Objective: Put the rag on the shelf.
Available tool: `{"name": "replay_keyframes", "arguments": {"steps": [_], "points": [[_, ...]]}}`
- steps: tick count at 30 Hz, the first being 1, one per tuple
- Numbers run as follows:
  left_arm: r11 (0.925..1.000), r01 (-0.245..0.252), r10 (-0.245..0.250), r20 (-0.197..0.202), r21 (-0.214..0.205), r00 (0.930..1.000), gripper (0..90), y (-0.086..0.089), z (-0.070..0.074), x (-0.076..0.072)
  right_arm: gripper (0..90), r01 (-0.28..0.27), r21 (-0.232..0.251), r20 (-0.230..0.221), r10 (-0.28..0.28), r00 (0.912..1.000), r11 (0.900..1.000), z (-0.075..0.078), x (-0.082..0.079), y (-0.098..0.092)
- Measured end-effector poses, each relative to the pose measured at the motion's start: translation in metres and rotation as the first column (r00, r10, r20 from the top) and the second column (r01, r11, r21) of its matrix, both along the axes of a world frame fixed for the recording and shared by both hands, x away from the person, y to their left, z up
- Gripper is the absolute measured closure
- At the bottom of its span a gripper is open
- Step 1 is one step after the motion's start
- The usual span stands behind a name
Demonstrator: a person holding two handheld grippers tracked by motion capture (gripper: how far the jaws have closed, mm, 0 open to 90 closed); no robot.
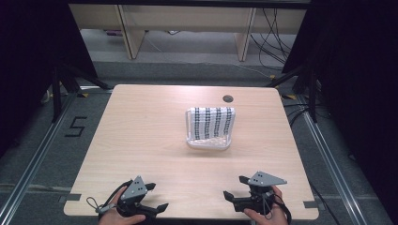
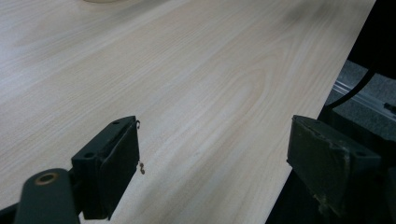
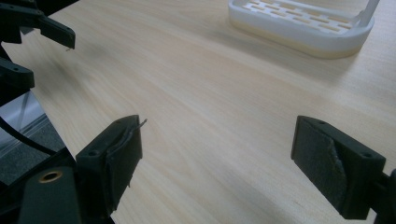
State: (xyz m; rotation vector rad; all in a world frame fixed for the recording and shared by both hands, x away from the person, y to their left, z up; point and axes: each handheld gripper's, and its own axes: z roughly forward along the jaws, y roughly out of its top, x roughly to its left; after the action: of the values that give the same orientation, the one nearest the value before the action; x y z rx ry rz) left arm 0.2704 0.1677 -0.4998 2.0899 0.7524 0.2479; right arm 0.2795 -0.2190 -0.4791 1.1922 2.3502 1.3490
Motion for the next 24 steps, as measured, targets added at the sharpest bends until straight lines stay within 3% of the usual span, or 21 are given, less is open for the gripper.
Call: {"name": "replay_keyframes", "arguments": {"steps": [1, 3, 4, 7, 12, 14, 16, 17, 18, 24], "points": [[0.9994, -0.013, 0.013, -0.001, -0.032, 0.9999, 16.2, -0.003, -0.002, -0.002, 17.4, 0.0, -0.024, 0.006, 0.001, 1.0, 0.9997, 0.001, 0.0, -0.001], [0.9992, -0.017, 0.017, -0.005, -0.036, 0.9998, 16.3, -0.005, -0.003, -0.004, 17.5, -0.005, -0.028, 0.011, 0.005, 0.9999, 0.9996, -0.001, -0.001, -0.003], [0.9993, -0.017, 0.017, -0.014, -0.035, 0.9998, 16.3, -0.005, -0.004, -0.004, 17.4, 0.011, -0.013, -0.016, -0.011, 0.9998, 0.9999, -0.001, -0.003, -0.002], [0.9996, -0.01, 0.01, -0.01, -0.027, 0.9999, 16.3, -0.005, -0.005, -0.003, 17.3, 0.004, -0.058, 0.017, -0.003, 0.9999, 0.9983, -0.007, -0.002, -0.004], [0.9998, -0.017, 0.017, -0.009, -0.015, 0.9998, 16.2, 0.0, -0.005, 0.001, 17.3, 0.004, -0.056, 0.016, -0.003, 0.9999, 0.9984, -0.007, -0.001, -0.004], [0.9987, -0.03, 0.029, -0.022, -0.04, 0.9993, 16.3, -0.001, -0.007, 0.002, 17.2, 0.009, -0.054, 0.011, -0.009, 0.9999, 0.9985, -0.008, -0.001, -0.004], [0.9987, -0.036, 0.035, -0.03, -0.035, 0.9989, 16.3, -0.001, -0.008, 0.003, 17.2, 0.006, -0.054, 0.011, -0.005, 0.9999, 0.9985, -0.008, -0.001, -0.004], [0.9998, -0.017, 0.017, -0.02, -0.007, 0.9997, 16.2, 0.0, -0.007, 0.006, 17.3, 0.002, -0.056, 0.015, -0.002, 0.9999, 0.9984, -0.008, -0.001, -0.004], [0.9992, -0.021, 0.02, -0.022, -0.034, 0.9996, 16.3, -0.001, -0.008, 0.005, 17.2, 0.009, -0.071, 0.017, -0.008, 0.9998, 0.9974, -0.008, -0.002, -0.004], [0.9994, -0.027, 0.026, -0.028, -0.022, 0.9993, 16.2, -0.001, -0.008, 0.006, 17.2, 0.015, -0.093, 0.016, -0.014, 0.9998, 0.9955, -0.009, -0.001, -0.005]]}}
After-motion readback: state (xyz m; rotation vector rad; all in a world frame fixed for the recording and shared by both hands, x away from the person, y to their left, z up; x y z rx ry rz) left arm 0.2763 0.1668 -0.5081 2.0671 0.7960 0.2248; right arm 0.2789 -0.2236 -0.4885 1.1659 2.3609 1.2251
